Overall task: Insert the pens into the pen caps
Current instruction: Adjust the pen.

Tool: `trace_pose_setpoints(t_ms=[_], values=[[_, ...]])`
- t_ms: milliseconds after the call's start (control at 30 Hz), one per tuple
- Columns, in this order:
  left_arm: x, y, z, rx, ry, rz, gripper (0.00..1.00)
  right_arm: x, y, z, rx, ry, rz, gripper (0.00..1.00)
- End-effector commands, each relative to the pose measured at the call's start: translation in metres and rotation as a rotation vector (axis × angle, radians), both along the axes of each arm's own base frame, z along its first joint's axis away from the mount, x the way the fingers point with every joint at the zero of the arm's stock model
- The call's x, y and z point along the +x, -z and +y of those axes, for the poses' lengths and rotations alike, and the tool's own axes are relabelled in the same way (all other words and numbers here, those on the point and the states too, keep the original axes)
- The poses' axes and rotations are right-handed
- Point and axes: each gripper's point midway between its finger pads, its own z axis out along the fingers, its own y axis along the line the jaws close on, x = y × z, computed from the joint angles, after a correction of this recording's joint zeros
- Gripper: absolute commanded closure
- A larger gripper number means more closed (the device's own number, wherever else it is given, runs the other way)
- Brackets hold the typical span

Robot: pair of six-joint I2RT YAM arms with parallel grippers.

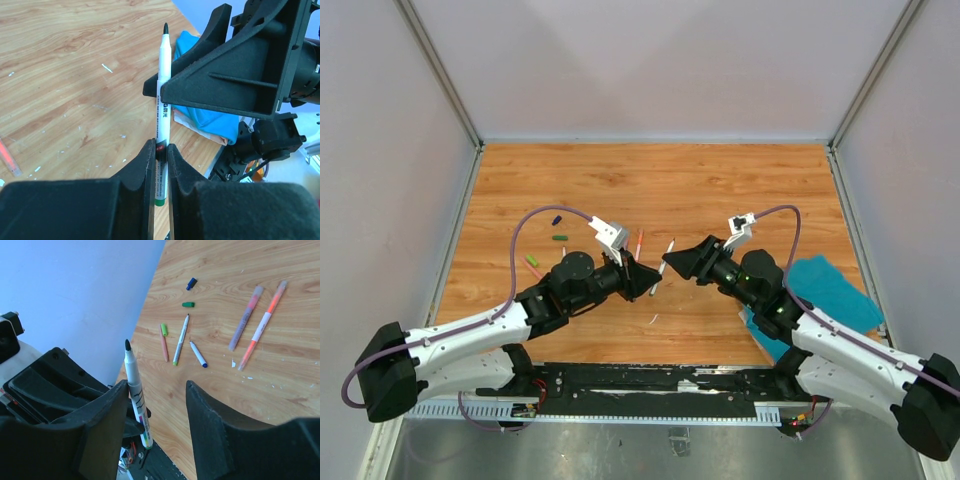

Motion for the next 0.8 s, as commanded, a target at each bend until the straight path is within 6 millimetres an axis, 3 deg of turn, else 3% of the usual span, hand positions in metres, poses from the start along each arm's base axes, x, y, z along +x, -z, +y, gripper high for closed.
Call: trace_pose_setpoints(t_ms=[0, 100, 267, 333, 433, 500, 600, 767], values=[[-0.001, -0.008, -0.003, -0.026, 0.004, -0.024, 0.99, -0.001, -0.026, 0.011, 0.087, -0.026, -0.033, 0.53], [0.0, -0.007, -0.002, -0.02, -0.004, -0.023, 0.99, -0.003, -0.026, 0.015, 0.081, -0.049, -0.032, 0.62], [0.001, -0.005, -0.003, -0.011, -0.004, -0.019, 0.99, -0.005, -0.028, 0.022, 0.078, -0.088, -0.04, 0.89], [0.0, -0.003, -0.004, -0.006, -0.001, -0.015, 0.9, -0.006, -0.029, 0.025, 0.072, -0.107, -0.048, 0.98], [0.001, 0.0, -0.004, 0.0, -0.002, -0.01, 0.67, -0.008, -0.032, 0.028, 0.071, -0.127, -0.061, 0.99], [0.001, 0.002, -0.005, 0.007, -0.002, -0.005, 0.59, -0.009, -0.035, 0.03, 0.069, -0.135, -0.071, 1.0], [0.001, 0.007, -0.006, 0.019, 0.006, 0.001, 0.55, -0.01, -0.037, 0.032, 0.065, -0.143, -0.081, 0.99], [0.001, 0.012, -0.007, 0.031, 0.007, 0.01, 0.61, -0.012, -0.037, 0.035, 0.059, -0.159, -0.089, 0.99]])
